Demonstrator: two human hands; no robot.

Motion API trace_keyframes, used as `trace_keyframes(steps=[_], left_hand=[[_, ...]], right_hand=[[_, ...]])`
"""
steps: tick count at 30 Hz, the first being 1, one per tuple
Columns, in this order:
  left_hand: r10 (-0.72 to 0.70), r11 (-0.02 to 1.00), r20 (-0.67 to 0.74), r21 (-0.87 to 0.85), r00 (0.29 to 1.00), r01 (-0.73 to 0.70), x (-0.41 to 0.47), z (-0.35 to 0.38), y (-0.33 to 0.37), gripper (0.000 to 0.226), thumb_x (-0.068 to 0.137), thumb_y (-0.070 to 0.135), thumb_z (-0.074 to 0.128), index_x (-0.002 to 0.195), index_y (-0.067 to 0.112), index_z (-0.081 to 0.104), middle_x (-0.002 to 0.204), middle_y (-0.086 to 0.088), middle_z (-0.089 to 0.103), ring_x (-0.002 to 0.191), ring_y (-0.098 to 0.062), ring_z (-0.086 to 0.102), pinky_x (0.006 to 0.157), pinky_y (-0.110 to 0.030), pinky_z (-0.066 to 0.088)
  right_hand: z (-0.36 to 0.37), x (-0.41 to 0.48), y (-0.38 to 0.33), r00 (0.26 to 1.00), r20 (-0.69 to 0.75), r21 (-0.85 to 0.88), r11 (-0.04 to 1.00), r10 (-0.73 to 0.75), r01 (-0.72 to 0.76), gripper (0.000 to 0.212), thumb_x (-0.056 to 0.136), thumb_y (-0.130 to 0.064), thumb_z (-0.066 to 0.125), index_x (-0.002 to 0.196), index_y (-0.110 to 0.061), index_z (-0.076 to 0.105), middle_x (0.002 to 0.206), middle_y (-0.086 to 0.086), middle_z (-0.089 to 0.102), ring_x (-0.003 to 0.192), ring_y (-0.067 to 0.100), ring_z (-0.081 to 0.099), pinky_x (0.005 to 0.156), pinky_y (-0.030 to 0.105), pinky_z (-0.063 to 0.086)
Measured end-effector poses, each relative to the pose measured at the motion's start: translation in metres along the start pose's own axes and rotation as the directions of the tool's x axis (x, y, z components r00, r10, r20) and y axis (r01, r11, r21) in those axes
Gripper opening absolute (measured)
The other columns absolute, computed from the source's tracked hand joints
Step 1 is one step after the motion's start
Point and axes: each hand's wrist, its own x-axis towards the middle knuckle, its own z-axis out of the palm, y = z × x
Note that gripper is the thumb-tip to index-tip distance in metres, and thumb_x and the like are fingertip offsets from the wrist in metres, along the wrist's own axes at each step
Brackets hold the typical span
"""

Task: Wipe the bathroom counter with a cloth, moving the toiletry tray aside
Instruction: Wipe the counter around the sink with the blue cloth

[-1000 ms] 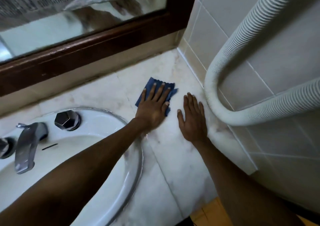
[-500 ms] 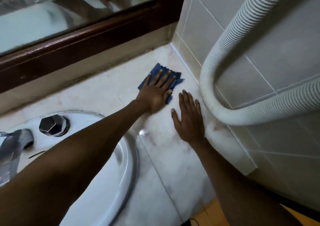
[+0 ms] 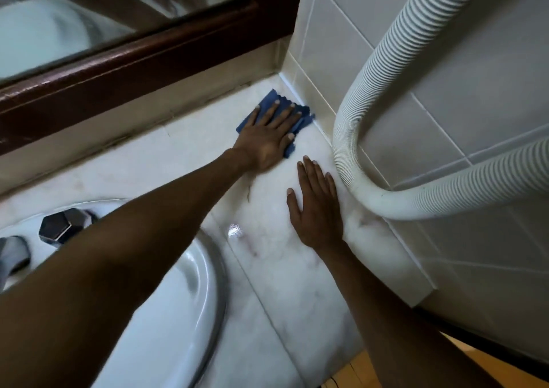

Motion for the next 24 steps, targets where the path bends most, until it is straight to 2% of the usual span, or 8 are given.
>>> trace_keyframes(steps=[2, 4, 8, 10, 15, 17, 20, 24], left_hand=[[0.101, 0.995, 0.028, 0.019, 0.995, -0.101, 0.000, -0.006, -0.019, 0.056, 0.106, 0.048, 0.009, 0.160, 0.033, 0.002, 0.169, 0.011, 0.000, 0.156, -0.017, -0.008, 0.125, -0.046, -0.004], [0.115, 0.992, 0.038, 0.047, 0.993, -0.116, 0.012, -0.016, -0.039, 0.056, 0.106, 0.048, 0.011, 0.160, 0.035, 0.003, 0.169, 0.010, 0.000, 0.156, -0.017, -0.007, 0.125, -0.047, -0.001], [-0.092, 0.996, -0.005, 0.009, 0.996, 0.092, 0.031, -0.025, -0.043, 0.057, 0.106, 0.044, 0.013, 0.161, 0.029, 0.002, 0.170, 0.005, 0.000, 0.156, -0.022, -0.006, 0.125, -0.050, -0.001], [-0.138, 0.990, -0.034, -0.029, 0.990, 0.137, 0.016, -0.018, -0.029, 0.058, 0.106, 0.045, 0.011, 0.161, 0.027, 0.002, 0.170, 0.003, 0.000, 0.156, -0.022, -0.007, 0.125, -0.050, -0.003], [0.012, 1.000, -0.040, 0.022, 0.999, -0.011, -0.086, -0.003, -0.049, 0.058, 0.105, 0.047, 0.009, 0.161, 0.031, 0.005, 0.168, 0.010, 0.000, 0.155, -0.014, -0.006, 0.125, -0.043, -0.001], [-0.086, 0.995, -0.072, 0.036, 0.994, 0.089, -0.115, -0.008, -0.083, 0.060, 0.103, 0.049, 0.007, 0.160, 0.032, 0.007, 0.169, 0.008, 0.005, 0.156, -0.016, 0.000, 0.125, -0.044, 0.004], [-0.343, 0.938, -0.079, 0.020, 0.936, 0.345, -0.121, -0.012, -0.105, 0.059, 0.104, 0.046, 0.013, 0.160, 0.028, 0.007, 0.169, 0.002, 0.007, 0.156, -0.023, 0.004, 0.124, -0.046, 0.007], [-0.496, 0.868, -0.117, -0.086, 0.860, 0.489, -0.116, 0.005, -0.050, 0.058, 0.107, 0.043, 0.016, 0.161, 0.025, 0.005, 0.170, 0.002, 0.000, 0.156, -0.025, -0.007, 0.124, -0.051, -0.003]], right_hand=[[-0.001, -0.001, 0.000, 1.000, 0.004, 0.008, 1.000, -0.002, 0.002, 0.058, 0.100, -0.035, 0.041, 0.153, -0.013, 0.032, 0.162, 0.002, 0.027, 0.151, 0.014, 0.022, 0.122, 0.042, 0.021], [-0.001, 0.000, 0.000, 1.000, 0.000, 0.001, 1.000, -0.003, 0.003, 0.058, 0.100, -0.036, 0.041, 0.153, -0.013, 0.033, 0.162, 0.002, 0.027, 0.151, 0.014, 0.021, 0.122, 0.042, 0.020], [-0.001, 0.000, 0.001, 1.000, -0.003, 0.005, 1.000, 0.000, 0.000, 0.058, 0.099, -0.037, 0.041, 0.152, -0.014, 0.034, 0.162, 0.001, 0.029, 0.150, 0.013, 0.022, 0.122, 0.040, 0.020], [-0.001, 0.000, 0.001, 1.000, -0.014, 0.023, 1.000, -0.003, 0.003, 0.058, 0.099, -0.036, 0.042, 0.152, -0.013, 0.035, 0.161, 0.002, 0.030, 0.150, 0.013, 0.023, 0.122, 0.040, 0.020], [0.002, -0.001, 0.002, 0.999, -0.031, 0.055, 0.998, -0.016, 0.018, 0.057, 0.099, -0.035, 0.043, 0.151, -0.011, 0.037, 0.160, 0.003, 0.032, 0.150, 0.016, 0.024, 0.121, 0.042, 0.022], [0.003, -0.002, 0.003, 1.000, -0.022, 0.033, 0.999, -0.008, 0.009, 0.057, 0.100, -0.036, 0.042, 0.150, -0.011, 0.037, 0.160, 0.004, 0.032, 0.150, 0.017, 0.025, 0.121, 0.043, 0.022], [0.003, -0.002, 0.002, 1.000, -0.005, -0.008, 1.000, -0.009, 0.009, 0.058, 0.100, -0.038, 0.039, 0.151, -0.011, 0.036, 0.161, 0.004, 0.031, 0.150, 0.017, 0.024, 0.122, 0.043, 0.021], [0.003, -0.005, 0.001, 1.000, 0.021, -0.039, 0.999, -0.016, 0.017, 0.058, 0.101, -0.038, 0.035, 0.152, -0.009, 0.033, 0.161, 0.006, 0.029, 0.150, 0.019, 0.024, 0.123, 0.044, 0.018]])
